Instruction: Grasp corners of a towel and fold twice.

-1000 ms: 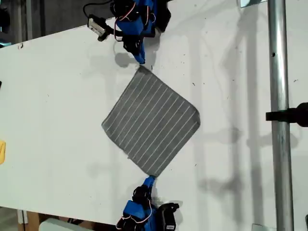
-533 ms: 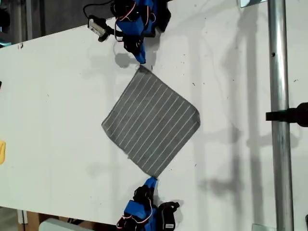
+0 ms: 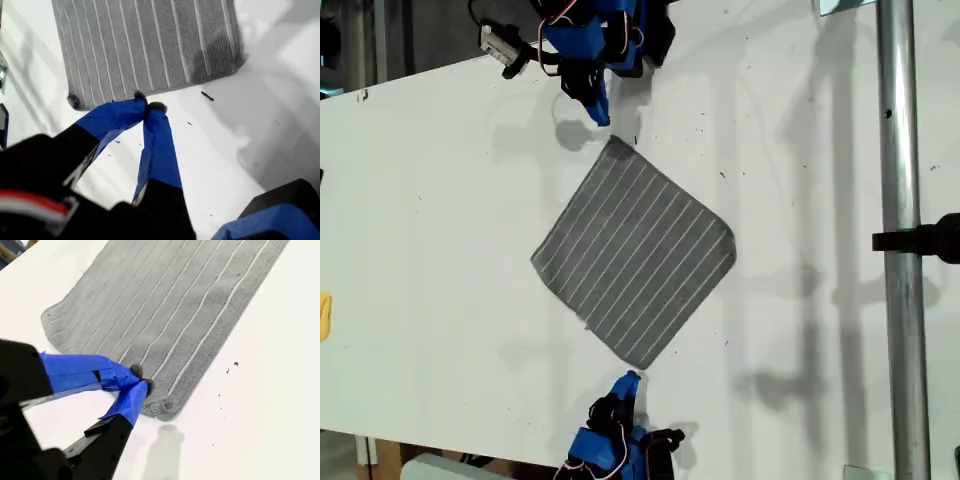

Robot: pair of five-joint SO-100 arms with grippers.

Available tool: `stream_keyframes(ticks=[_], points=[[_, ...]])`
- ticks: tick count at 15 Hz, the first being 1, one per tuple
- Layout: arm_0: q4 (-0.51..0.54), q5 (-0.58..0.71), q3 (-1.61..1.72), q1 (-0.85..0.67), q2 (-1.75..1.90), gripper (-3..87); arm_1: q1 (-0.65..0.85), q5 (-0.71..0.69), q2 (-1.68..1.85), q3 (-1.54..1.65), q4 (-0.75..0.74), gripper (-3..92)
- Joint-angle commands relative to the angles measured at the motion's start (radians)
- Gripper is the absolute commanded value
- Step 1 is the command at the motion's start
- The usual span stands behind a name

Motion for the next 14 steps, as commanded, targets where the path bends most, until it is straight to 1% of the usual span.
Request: stream_keyframes(ticks=[1, 3, 8, 11, 14], points=[[-0.060, -0.009, -0.209, 0.018, -0.244, -1.5, 0.025, -0.063, -0.118, -0.130, 0.005, -0.3], [-0.106, 0.003, -0.388, 0.034, -0.491, -1.5, 0.048, -0.144, -0.233, -0.245, 0.018, -0.3], [-0.115, 0.087, -0.879, 0.078, -1.055, -1.5, 0.144, -0.353, -0.561, -0.609, 0.126, -0.3], [-0.143, 0.133, -1.100, 0.104, -1.302, -1.5, 0.175, -0.430, -0.703, -0.735, 0.091, -0.3], [-0.138, 0.167, -1.278, 0.126, -1.483, -1.5, 0.192, -0.479, -0.862, -0.884, 0.040, -0.3]])
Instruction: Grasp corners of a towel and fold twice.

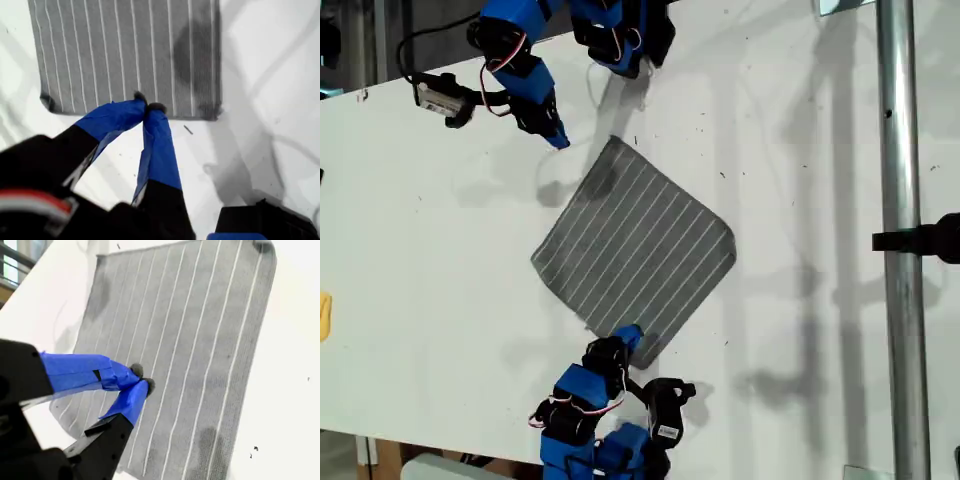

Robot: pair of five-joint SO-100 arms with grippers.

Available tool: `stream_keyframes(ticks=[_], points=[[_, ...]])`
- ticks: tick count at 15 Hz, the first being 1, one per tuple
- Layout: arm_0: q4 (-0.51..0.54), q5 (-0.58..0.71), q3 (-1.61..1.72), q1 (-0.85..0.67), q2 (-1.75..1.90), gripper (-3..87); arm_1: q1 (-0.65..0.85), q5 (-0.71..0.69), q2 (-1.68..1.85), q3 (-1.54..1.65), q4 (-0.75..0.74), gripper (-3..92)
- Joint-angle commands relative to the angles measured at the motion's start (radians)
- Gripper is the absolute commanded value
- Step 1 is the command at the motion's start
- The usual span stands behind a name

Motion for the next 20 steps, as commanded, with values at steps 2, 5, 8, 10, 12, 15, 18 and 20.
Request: stream_keyframes(ticks=[2, 5, 8, 10, 12, 15, 18, 20], points=[[-0.002, 0.009, -0.160, 0.034, -0.086, -1.5, 0.014, -0.044, -0.153, -0.210, -0.086, -0.3], [0.084, 0.035, -0.351, 0.044, -0.178, -1.5, 0.018, -0.080, -0.288, -0.417, -0.071, -0.3], [0.118, 0.044, -0.439, 0.041, -0.256, -1.5, 0.032, -0.097, -0.337, -0.454, -0.067, -0.3], [0.086, 0.041, -0.410, 0.038, -0.301, -1.5, 0.034, -0.097, -0.356, -0.382, -0.126, -0.3], [0.017, 0.037, -0.342, 0.034, -0.341, -1.5, 0.035, -0.097, -0.399, -0.293, -0.209, -0.3], [-0.143, 0.002, -0.183, 0.028, -0.351, -1.5, 0.028, -0.097, -0.525, -0.230, -0.334, -0.3], [-0.356, -0.034, 0.020, 0.006, -0.376, -1.5, 0.026, -0.106, -0.661, -0.227, -0.460, -0.3], [-0.485, -0.064, 0.092, -0.005, -0.449, -1.5, 0.028, -0.106, -0.773, -0.225, -0.534, -0.3]])
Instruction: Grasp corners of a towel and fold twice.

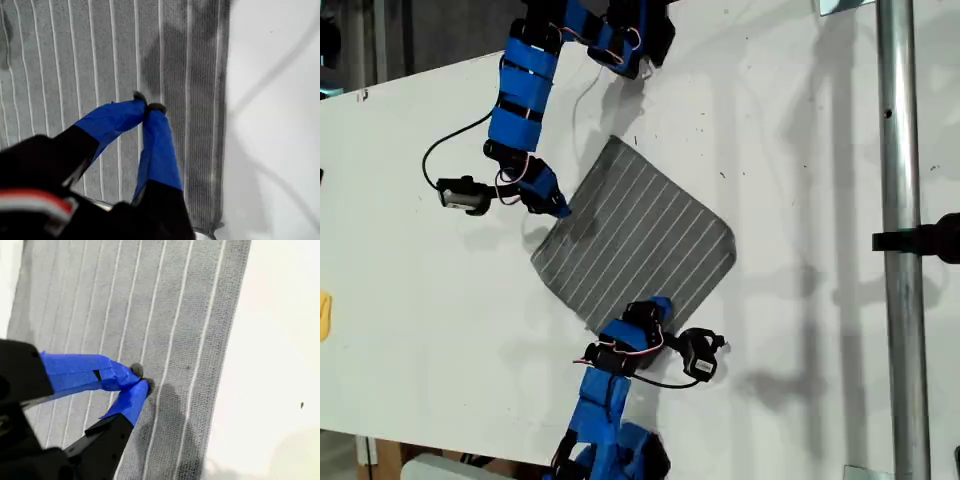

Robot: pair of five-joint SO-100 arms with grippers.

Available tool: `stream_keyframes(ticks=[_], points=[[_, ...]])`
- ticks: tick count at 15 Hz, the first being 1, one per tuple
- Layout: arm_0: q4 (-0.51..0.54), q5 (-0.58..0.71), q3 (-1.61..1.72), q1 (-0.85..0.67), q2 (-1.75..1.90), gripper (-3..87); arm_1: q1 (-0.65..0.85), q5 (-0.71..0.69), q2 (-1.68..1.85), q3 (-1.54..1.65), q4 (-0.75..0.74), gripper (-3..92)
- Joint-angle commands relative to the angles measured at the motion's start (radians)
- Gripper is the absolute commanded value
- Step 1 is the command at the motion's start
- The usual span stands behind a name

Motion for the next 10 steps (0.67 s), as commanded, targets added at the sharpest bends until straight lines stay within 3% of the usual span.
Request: stream_keyframes(ticks=[1, 5, 10], points=[[-0.133, -0.023, 0.017, -0.029, -0.057, -1.5, 0.003, -0.011, -0.092, -0.009, -0.094, -0.3], [-0.236, -0.049, 0.037, -0.044, -0.158, -1.5, 0.000, 0.029, -0.357, -0.064, -0.118, -0.3], [-0.264, -0.094, 0.066, -0.049, -0.195, -1.5, -0.011, 0.041, -0.368, -0.092, -0.092, -0.3]])
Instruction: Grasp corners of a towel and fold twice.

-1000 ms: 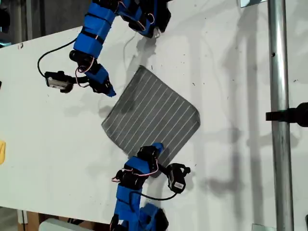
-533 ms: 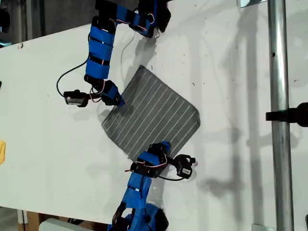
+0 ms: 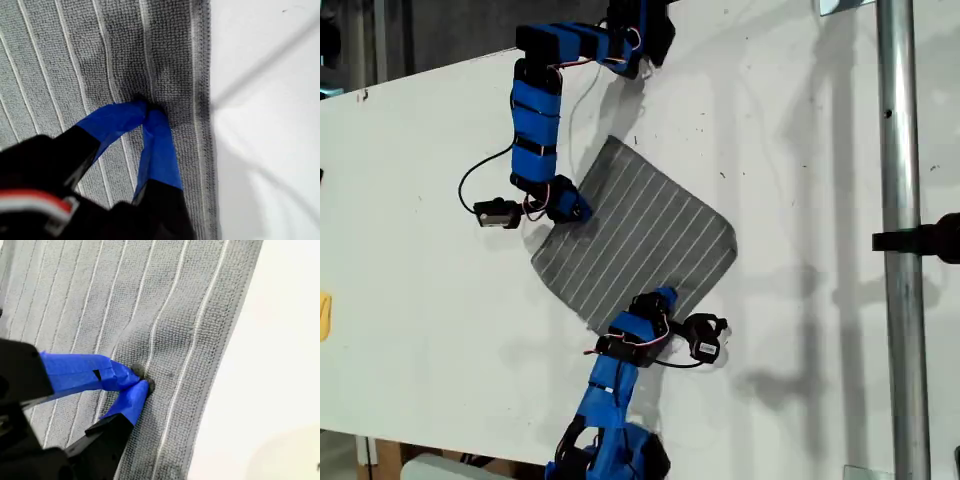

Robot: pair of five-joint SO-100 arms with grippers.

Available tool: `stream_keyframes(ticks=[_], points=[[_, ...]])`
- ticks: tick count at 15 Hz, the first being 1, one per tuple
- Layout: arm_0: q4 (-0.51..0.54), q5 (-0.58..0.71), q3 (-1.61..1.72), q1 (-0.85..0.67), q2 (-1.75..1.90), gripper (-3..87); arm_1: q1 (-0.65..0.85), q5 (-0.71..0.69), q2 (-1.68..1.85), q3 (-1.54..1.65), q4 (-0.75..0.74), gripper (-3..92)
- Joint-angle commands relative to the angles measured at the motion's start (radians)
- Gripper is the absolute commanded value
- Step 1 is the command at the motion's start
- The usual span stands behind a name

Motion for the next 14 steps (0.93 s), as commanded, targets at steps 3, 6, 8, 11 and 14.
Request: stream_keyframes(ticks=[3, 6, 8, 11, 14], points=[[0.015, -0.052, -0.002, 0.018, -0.018, -1.5, -0.049, 0.038, 0.008, -0.031, 0.044, -0.3], [-0.012, -0.094, -0.002, 0.086, -0.074, -1.5, -0.106, 0.069, 0.031, -0.017, 0.087, -0.3], [-0.002, -0.135, 0.064, 0.127, -0.029, -1.5, -0.169, 0.115, 0.091, 0.046, 0.107, -0.3], [-0.067, -0.190, 0.333, 0.167, 0.176, -1.5, -0.293, 0.221, 0.215, 0.173, 0.126, -0.3], [-0.077, -0.232, 0.678, 0.179, 0.545, -1.5, -0.423, 0.365, 0.310, 0.291, 0.133, -0.3]])
